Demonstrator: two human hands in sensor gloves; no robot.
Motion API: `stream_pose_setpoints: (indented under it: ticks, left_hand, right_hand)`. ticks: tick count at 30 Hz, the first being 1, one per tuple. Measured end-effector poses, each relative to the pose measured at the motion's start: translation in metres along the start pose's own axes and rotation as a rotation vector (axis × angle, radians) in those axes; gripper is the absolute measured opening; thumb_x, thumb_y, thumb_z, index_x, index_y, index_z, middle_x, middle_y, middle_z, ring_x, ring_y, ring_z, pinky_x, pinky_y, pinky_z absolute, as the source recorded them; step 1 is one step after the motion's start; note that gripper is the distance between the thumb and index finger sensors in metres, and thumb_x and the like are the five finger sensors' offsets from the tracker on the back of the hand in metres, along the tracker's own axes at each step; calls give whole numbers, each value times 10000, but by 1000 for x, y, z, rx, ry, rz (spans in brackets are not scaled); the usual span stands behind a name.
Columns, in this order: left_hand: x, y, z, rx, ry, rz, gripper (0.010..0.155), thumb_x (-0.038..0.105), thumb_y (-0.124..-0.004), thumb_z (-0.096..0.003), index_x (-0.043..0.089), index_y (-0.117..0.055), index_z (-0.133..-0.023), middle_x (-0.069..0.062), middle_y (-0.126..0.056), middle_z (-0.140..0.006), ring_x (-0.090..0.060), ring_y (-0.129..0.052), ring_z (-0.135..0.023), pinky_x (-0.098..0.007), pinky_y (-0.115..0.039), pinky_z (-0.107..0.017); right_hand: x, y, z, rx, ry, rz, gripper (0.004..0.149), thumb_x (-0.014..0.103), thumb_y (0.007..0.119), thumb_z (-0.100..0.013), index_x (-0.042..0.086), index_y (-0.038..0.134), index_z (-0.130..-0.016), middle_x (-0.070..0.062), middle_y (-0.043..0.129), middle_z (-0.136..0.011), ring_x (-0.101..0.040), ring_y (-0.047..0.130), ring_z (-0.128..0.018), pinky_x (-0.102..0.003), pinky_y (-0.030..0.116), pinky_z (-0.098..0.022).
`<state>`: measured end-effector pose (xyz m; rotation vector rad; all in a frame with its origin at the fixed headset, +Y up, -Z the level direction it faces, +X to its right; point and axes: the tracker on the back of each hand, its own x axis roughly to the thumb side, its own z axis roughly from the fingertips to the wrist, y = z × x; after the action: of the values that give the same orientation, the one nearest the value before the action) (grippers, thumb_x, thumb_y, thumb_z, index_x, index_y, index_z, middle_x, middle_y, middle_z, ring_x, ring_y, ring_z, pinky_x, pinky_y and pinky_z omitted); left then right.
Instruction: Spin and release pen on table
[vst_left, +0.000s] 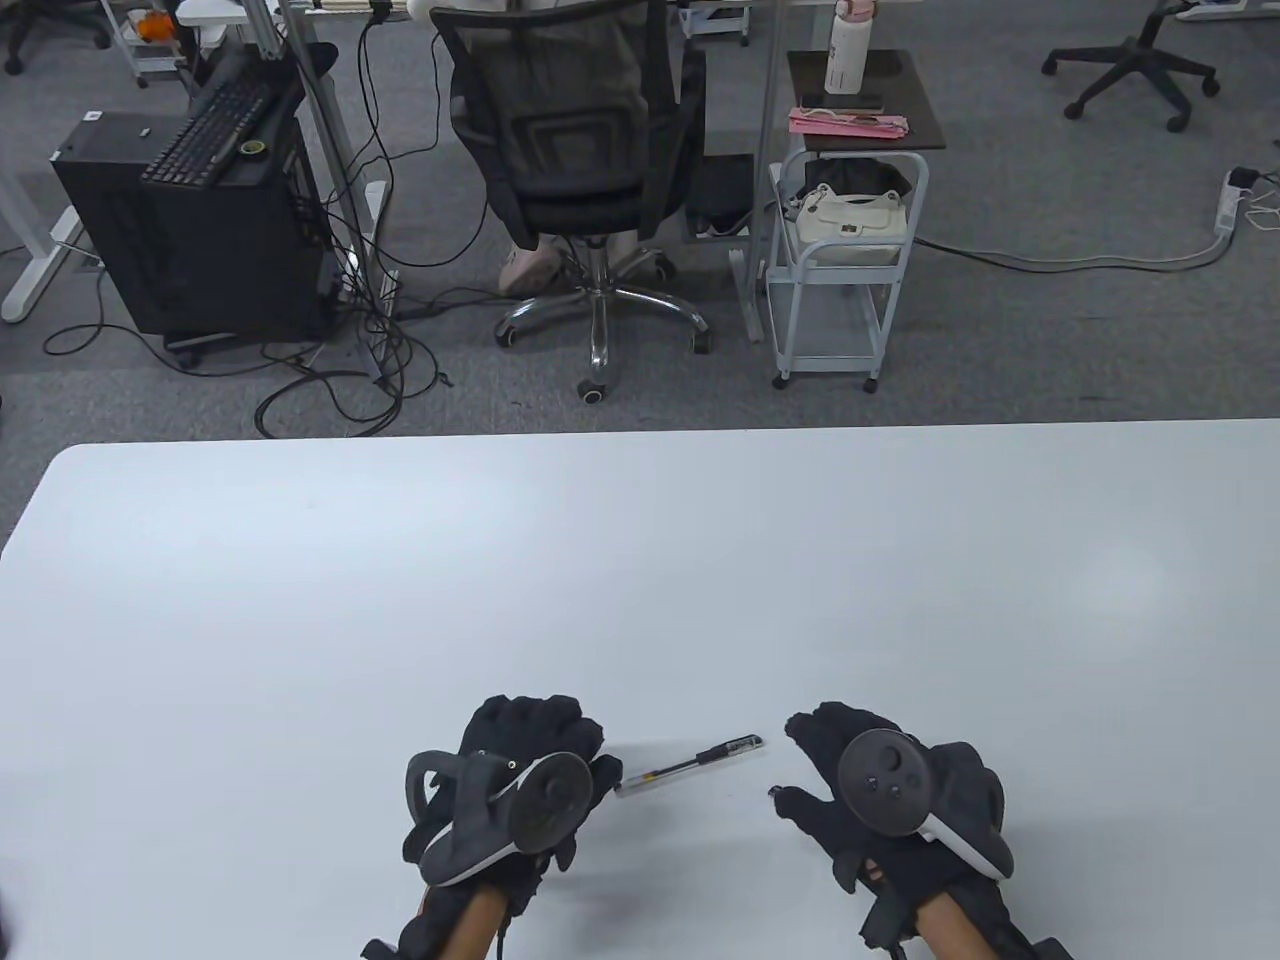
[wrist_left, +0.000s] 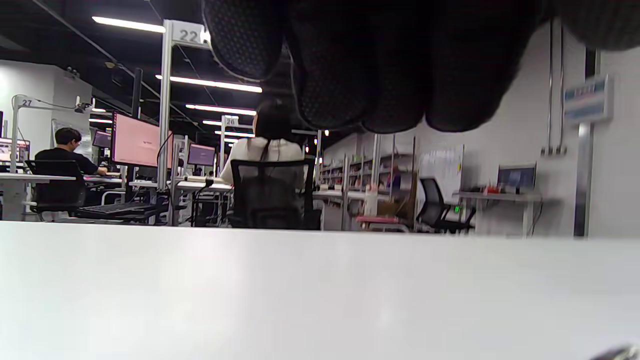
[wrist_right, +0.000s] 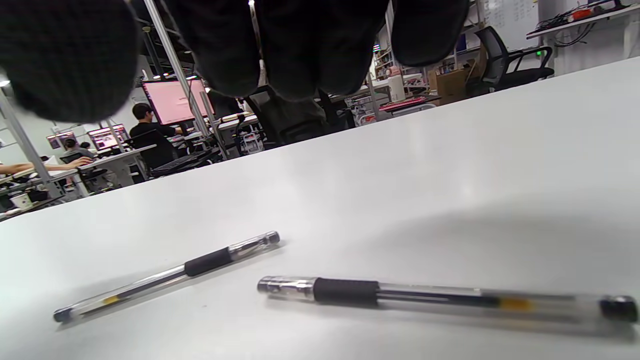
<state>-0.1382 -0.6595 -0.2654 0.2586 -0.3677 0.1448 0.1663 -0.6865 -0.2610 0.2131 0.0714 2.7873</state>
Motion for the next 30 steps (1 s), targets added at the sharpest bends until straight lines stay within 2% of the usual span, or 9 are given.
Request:
stream_pose_setpoints:
  ticks: [3, 5, 7, 9, 17, 21, 23, 26, 30]
  left_hand:
    - [-3, -3, 8, 90, 25, 71, 533, 588, -747, -424, 286, -882, -842, -21, -871, -980, -283, -877, -891, -578, -635, -715]
    - [-7, -17, 15, 197, 27, 109, 526, 581, -751, -424, 280, -888, -834, -23, -872, -977, -285, -878, -887, -581, -632, -712]
    - [-8, -18, 16, 170, 13, 137, 522, 577, -753, -422, 276, -901, -822, -24, -885, -965, -286, -887, -877, -579, -641, -705]
    - [-9, -14, 19, 222, 14, 121, 520, 578, -749, -425, 278, -898, -823, -21, -885, -963, -283, -887, -876, -571, -651, -699]
    - [-14, -18, 23, 204, 33, 172, 518, 578, -746, -424, 279, -907, -815, -19, -891, -960, -280, -896, -870, -573, -652, -700]
    - [-15, -22, 22, 189, 52, 179, 515, 577, -743, -425, 277, -911, -809, -19, -900, -950, -280, -899, -866, -572, -656, -697]
    - [-17, -26, 22, 172, 61, 178, 512, 575, -744, -425, 276, -916, -803, -18, -904, -947, -280, -902, -863, -572, -657, -697]
    - [-19, -28, 23, 146, 59, 181, 503, 573, -743, -425, 275, -933, -783, -17, -924, -928, -276, -923, -839, -569, -670, -688]
    - [-22, -25, 27, 166, 63, 193, 503, 573, -742, -426, 274, -931, -784, -17, -925, -926, -277, -921, -841, -567, -669, -689]
  right_hand:
    - [-6, -2, -5, 25, 48, 20, 702, 536, 832, -432, 251, 610, -1034, -106, 600, -1094, -401, 615, -1002, -659, 528, -676]
    - [-9, -1, -11, 93, 92, 62, 706, 522, 848, -428, 244, 611, -1032, -107, 600, -1092, -400, 621, -998, -657, 533, -674]
    - [-10, 3, -18, 149, 115, 106, 689, 495, 865, -426, 237, 625, -1017, -102, 627, -1075, -391, 650, -980, -648, 547, -670]
    - [-10, 10, -23, 201, 157, 194, 682, 459, 879, -424, 239, 617, -1014, -94, 636, -1067, -384, 666, -968, -644, 538, -680]
    - [-5, 45, -40, 352, 171, 426, 652, 409, 913, -428, 244, 632, -993, -70, 690, -1020, -352, 724, -908, -618, 555, -679]
    - [-8, 65, -49, 416, 180, 440, 533, 356, 887, -454, 263, 671, -932, -48, 732, -943, -326, 759, -841, -613, 561, -683]
    - [-4, 67, -49, 388, 145, 416, 460, 298, 894, -458, 263, 730, -887, -53, 778, -896, -333, 785, -797, -616, 565, -675]
    - [5, 64, -47, 406, 119, 504, 433, 300, 846, -477, 293, 717, -891, -41, 756, -928, -327, 763, -823, -620, 533, -694]
    - [27, 65, -38, 354, -37, 535, 429, 298, 851, -458, 309, 727, -869, -35, 757, -922, -322, 764, -816, -616, 543, -683]
